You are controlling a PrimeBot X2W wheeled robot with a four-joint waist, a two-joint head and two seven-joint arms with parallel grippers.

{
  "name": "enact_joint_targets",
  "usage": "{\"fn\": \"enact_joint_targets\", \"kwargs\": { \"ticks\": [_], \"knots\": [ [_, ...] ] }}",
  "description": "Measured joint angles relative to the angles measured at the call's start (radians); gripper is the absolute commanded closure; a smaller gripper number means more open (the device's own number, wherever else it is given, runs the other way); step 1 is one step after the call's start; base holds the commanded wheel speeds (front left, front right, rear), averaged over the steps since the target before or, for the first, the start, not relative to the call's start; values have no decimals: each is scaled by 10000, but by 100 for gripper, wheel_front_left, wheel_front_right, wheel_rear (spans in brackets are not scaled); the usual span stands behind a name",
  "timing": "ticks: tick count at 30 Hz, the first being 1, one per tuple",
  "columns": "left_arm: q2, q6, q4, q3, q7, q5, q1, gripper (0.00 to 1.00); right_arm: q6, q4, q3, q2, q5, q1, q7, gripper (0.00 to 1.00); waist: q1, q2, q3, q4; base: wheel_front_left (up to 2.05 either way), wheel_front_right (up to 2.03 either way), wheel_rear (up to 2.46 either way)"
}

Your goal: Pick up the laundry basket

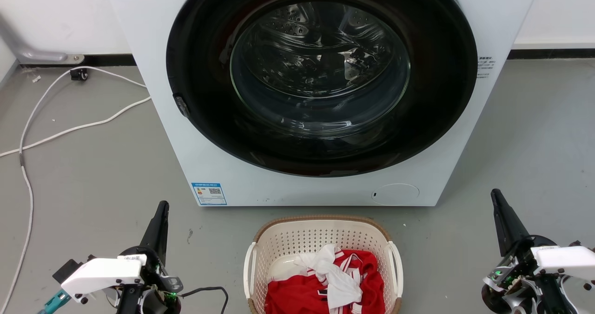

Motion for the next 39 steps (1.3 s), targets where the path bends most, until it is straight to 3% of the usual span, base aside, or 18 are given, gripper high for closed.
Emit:
{"fn": "enact_joint_targets", "kwargs": {
  "ticks": [39],
  "knots": [
    [-31, 0, 2, 46, 63, 29, -1, 100, 0, 2, -56, 35, -59, -5, 44, 100, 0, 0, 0, 0, 0, 0, 0]
  ]
}}
